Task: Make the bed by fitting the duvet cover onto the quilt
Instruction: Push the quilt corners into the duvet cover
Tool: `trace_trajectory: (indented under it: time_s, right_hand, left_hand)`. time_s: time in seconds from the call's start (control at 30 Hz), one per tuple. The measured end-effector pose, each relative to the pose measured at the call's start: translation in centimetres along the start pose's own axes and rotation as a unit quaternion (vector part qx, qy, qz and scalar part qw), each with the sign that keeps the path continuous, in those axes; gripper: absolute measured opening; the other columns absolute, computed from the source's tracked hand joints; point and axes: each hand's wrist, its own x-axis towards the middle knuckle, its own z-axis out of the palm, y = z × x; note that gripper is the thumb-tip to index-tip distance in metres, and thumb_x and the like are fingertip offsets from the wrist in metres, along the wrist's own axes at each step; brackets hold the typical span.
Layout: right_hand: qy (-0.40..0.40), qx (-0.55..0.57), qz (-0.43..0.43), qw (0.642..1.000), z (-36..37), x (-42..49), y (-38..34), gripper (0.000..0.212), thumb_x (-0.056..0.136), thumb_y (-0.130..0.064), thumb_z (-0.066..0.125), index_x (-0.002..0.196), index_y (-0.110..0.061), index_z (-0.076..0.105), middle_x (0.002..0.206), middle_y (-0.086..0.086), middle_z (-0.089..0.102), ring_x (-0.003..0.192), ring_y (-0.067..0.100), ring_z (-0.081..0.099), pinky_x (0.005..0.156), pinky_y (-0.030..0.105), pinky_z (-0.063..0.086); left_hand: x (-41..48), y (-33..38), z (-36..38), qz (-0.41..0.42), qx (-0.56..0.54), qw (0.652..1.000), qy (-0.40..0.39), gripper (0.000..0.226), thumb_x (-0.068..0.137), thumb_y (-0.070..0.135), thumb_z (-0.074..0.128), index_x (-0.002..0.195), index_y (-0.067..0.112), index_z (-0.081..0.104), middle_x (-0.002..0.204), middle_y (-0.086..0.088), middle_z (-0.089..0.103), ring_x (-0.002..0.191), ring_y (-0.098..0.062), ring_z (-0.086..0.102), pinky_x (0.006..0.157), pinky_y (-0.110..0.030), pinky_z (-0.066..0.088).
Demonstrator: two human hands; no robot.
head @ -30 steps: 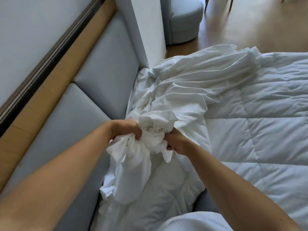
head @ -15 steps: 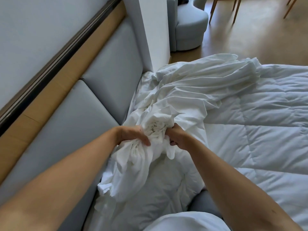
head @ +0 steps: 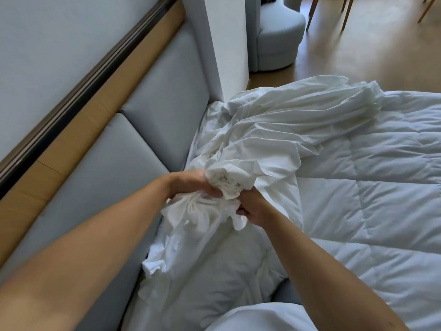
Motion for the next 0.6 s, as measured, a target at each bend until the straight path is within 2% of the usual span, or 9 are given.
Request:
trace_trajectory:
  time_s: [0.03,0.1,0.17,0.3,0.4,0.47,0.53,0.6]
  right_hand:
    - [0.006,0.006,-0.002,1.0,0.1,0.0,0.0,0.009,0.083,-0.015,0.052,0.09,-0.014,0.057,0.069,0.006,0.046,0.055,0.014,0.038,0.05,0.03,0.018]
    - [0.033,0.016,0.01,0.999,0.2,0.2,0.0,0.015,0.085,-0.008,0.046,0.081,-0.015,0.059,0.065,0.005,0.05,0.055,0.015,0.039,0.048,0.027,0.022]
    - [0.053,0.012,0.028,0.998,0.3,0.3,0.1,0.024,0.083,-0.002,0.041,0.074,-0.015,0.058,0.061,0.004,0.05,0.054,0.015,0.037,0.049,0.027,0.023]
    - [0.065,-0.027,0.049,0.996,0.6,0.4,0.6,0.028,0.087,0.002,0.032,0.081,-0.01,0.056,0.063,0.006,0.048,0.054,0.015,0.035,0.051,0.029,0.022]
    - [0.06,0.008,0.047,0.997,0.6,0.5,0.3,0.021,0.084,-0.002,0.035,0.073,-0.015,0.048,0.06,0.003,0.041,0.051,0.012,0.029,0.046,0.025,0.019]
    - [0.04,0.021,0.048,0.998,0.3,0.5,-0.2,0.007,0.074,-0.011,0.044,0.072,-0.017,0.045,0.057,-0.001,0.036,0.049,0.011,0.024,0.041,0.022,0.018]
    - [0.002,0.012,0.07,0.997,0.0,0.3,-0.6,0.005,0.069,-0.016,0.054,0.067,-0.02,0.052,0.054,-0.004,0.037,0.046,0.01,0.024,0.038,0.02,0.016]
    - [-0.034,0.0,0.118,0.992,-0.4,0.0,-0.6,0.011,0.066,-0.021,0.067,0.057,-0.025,0.062,0.054,-0.004,0.038,0.044,0.009,0.023,0.036,0.02,0.016]
  left_hand:
    - [-0.2,0.0,0.0,-0.033,0.017,0.999,-0.026,0.04,0.077,0.009,0.083,0.116,0.012,0.072,0.12,-0.016,0.071,0.109,-0.034,0.07,0.089,-0.044,0.058]
    - [-0.5,-0.3,0.3,-0.087,0.05,0.992,-0.08,0.032,0.075,0.003,0.084,0.104,0.014,0.077,0.114,-0.018,0.073,0.102,-0.034,0.072,0.08,-0.041,0.06]
    - [-0.6,-0.7,0.4,-0.116,0.078,0.984,-0.107,0.031,0.071,0.0,0.083,0.098,0.014,0.078,0.111,-0.017,0.074,0.101,-0.034,0.072,0.081,-0.042,0.059]
    - [-1.0,-0.7,0.6,-0.146,0.114,0.975,-0.119,0.028,0.067,0.001,0.083,0.09,0.018,0.081,0.11,-0.013,0.075,0.104,-0.032,0.072,0.089,-0.044,0.059]
    - [-1.1,0.2,0.3,-0.112,0.071,0.988,-0.073,0.028,0.067,0.003,0.078,0.091,0.017,0.08,0.106,-0.014,0.076,0.097,-0.032,0.074,0.08,-0.041,0.06]
    - [-1.2,0.8,-0.2,-0.067,0.004,0.997,-0.05,0.041,0.073,0.0,0.07,0.114,0.009,0.071,0.116,-0.022,0.071,0.105,-0.04,0.069,0.084,-0.046,0.058]
    - [-1.2,1.2,-0.9,-0.036,-0.039,0.998,-0.032,0.051,0.078,-0.001,0.066,0.128,0.004,0.061,0.126,-0.025,0.066,0.114,-0.044,0.064,0.093,-0.051,0.054]
    - [-1.0,1.7,-1.4,-0.01,-0.04,0.999,0.006,0.044,0.075,0.003,0.069,0.119,0.004,0.067,0.118,-0.023,0.069,0.106,-0.041,0.067,0.096,-0.053,0.054]
